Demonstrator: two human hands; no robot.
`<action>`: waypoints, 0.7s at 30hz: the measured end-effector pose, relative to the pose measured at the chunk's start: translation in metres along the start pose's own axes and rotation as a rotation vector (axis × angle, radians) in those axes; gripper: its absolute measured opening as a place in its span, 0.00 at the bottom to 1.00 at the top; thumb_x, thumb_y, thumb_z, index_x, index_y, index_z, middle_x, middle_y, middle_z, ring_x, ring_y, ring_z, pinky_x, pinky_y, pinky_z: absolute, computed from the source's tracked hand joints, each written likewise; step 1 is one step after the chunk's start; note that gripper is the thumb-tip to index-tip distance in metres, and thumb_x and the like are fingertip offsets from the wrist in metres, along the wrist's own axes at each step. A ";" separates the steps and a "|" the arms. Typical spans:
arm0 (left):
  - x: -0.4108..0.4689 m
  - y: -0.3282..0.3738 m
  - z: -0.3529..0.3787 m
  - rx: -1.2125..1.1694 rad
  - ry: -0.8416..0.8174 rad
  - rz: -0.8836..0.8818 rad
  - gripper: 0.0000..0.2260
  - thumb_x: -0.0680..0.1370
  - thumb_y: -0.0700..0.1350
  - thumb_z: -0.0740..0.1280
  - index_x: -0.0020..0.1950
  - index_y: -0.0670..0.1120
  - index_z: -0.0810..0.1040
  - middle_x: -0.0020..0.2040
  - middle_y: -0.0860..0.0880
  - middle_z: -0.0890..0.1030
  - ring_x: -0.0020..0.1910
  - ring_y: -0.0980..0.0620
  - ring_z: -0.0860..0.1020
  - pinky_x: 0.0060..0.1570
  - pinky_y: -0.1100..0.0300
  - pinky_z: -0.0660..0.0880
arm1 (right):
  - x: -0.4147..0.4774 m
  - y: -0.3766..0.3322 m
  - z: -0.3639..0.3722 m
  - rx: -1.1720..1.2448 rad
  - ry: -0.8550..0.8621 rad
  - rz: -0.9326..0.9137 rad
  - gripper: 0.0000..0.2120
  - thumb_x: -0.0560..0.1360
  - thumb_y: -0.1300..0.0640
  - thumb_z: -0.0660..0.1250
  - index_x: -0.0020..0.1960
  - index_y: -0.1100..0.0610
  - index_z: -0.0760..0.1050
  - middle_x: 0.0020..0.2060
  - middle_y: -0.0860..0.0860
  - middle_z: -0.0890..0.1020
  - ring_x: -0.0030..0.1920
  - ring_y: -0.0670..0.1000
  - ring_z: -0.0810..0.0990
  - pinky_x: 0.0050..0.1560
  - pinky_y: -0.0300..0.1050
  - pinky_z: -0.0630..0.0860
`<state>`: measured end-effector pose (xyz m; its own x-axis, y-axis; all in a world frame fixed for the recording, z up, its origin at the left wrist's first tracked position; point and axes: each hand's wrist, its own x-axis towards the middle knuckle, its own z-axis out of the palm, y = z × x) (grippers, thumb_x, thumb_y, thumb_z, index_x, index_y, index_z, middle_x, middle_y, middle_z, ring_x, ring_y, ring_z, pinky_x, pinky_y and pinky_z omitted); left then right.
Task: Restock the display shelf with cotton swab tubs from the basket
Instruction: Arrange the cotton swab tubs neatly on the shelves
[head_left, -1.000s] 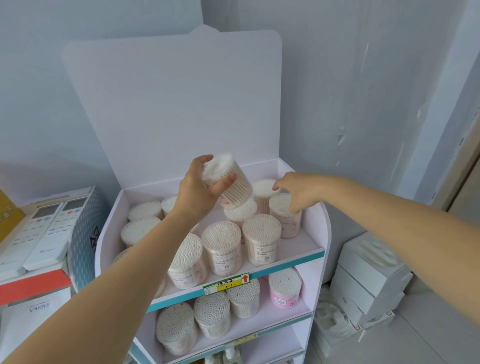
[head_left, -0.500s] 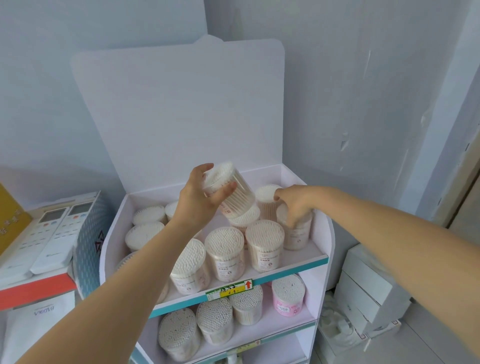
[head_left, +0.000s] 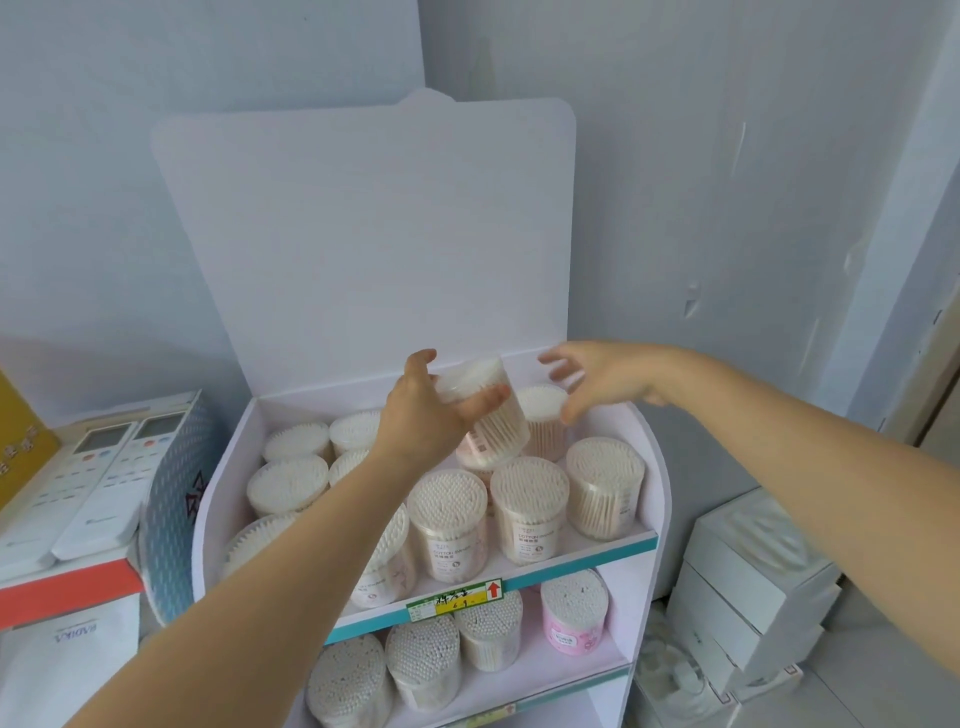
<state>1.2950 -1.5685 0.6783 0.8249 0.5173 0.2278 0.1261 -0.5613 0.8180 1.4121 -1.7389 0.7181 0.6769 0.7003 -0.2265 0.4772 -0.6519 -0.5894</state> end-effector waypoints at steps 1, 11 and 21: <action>0.001 0.002 0.003 0.019 -0.001 -0.015 0.43 0.66 0.63 0.72 0.74 0.47 0.58 0.67 0.46 0.71 0.65 0.47 0.70 0.62 0.54 0.68 | -0.004 -0.007 -0.001 0.126 0.002 -0.059 0.45 0.67 0.60 0.76 0.76 0.46 0.54 0.72 0.48 0.65 0.66 0.50 0.70 0.66 0.47 0.69; 0.009 0.014 0.001 -0.356 -0.329 -0.149 0.28 0.74 0.70 0.52 0.61 0.51 0.71 0.57 0.49 0.80 0.53 0.50 0.80 0.53 0.56 0.77 | 0.006 -0.017 0.025 0.330 0.194 -0.111 0.51 0.59 0.57 0.80 0.74 0.42 0.57 0.58 0.47 0.73 0.62 0.50 0.73 0.65 0.51 0.72; -0.001 -0.005 0.004 -0.174 -0.455 0.131 0.34 0.65 0.56 0.77 0.67 0.51 0.69 0.57 0.56 0.79 0.55 0.59 0.78 0.57 0.59 0.76 | 0.008 0.001 0.024 1.281 -0.078 -0.291 0.46 0.54 0.77 0.68 0.69 0.51 0.69 0.52 0.55 0.76 0.51 0.56 0.79 0.42 0.51 0.81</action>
<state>1.2958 -1.5687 0.6722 0.9892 0.0939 0.1124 -0.0560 -0.4667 0.8826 1.4043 -1.7269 0.6967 0.5857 0.8104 0.0144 -0.2958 0.2303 -0.9271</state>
